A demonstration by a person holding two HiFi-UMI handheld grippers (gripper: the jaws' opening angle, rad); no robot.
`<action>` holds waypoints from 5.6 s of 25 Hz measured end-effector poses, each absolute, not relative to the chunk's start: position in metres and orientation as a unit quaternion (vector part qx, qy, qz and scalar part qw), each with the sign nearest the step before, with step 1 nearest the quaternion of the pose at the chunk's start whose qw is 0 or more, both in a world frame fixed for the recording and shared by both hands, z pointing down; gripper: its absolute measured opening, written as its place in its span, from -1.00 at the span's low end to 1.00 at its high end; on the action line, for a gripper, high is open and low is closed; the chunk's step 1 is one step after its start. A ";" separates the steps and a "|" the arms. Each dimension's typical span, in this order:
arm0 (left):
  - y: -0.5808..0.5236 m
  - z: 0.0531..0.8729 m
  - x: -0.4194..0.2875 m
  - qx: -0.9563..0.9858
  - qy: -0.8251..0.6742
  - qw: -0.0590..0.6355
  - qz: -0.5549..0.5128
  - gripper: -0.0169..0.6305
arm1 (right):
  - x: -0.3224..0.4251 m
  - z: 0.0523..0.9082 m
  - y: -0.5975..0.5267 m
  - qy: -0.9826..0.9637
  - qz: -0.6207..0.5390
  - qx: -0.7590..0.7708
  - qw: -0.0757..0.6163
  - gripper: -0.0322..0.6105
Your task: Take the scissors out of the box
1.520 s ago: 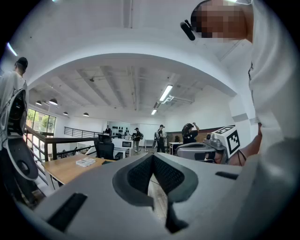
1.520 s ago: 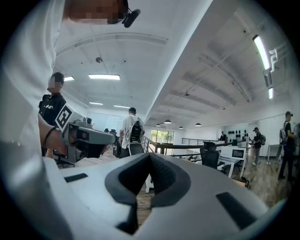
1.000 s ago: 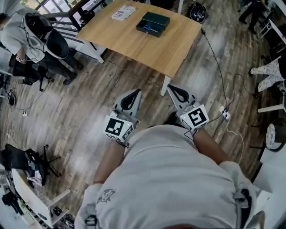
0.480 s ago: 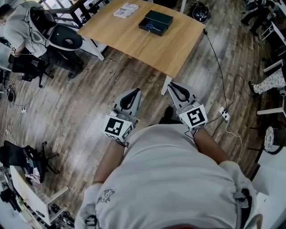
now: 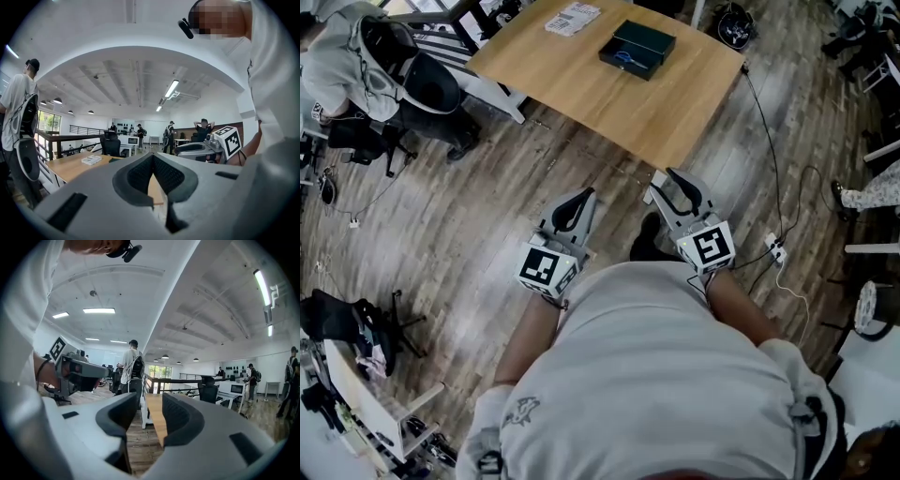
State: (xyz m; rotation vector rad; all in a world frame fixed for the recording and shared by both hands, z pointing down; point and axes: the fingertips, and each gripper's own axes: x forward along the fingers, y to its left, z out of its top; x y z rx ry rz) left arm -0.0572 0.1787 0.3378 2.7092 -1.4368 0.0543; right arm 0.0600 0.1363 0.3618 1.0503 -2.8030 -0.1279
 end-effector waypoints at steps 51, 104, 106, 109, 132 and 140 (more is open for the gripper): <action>-0.209 0.411 -0.025 0.913 -0.385 0.122 0.060 -0.93 | 0.089 0.429 -0.225 -0.917 0.013 0.355 0.179 -0.28; -0.414 0.580 -0.112 0.911 -0.309 0.233 0.143 -0.93 | -0.054 0.740 -0.479 -0.805 0.109 0.166 0.559 -0.57; -0.410 0.582 -0.111 0.909 -0.310 0.237 0.144 -0.93 | -0.055 0.740 -0.478 -0.808 0.101 0.168 0.556 -0.60; -0.405 0.583 -0.111 0.908 -0.306 0.243 0.151 -0.93 | -0.056 0.740 -0.477 -0.811 0.095 0.166 0.554 -0.61; -0.330 0.509 -0.060 0.912 -0.348 0.176 0.126 -0.93 | -0.012 0.554 -0.415 -0.883 0.048 0.271 0.380 -0.61; -0.282 0.470 -0.036 0.912 -0.366 0.145 0.110 -0.93 | 0.024 0.496 -0.345 -0.903 0.055 0.291 0.312 -0.61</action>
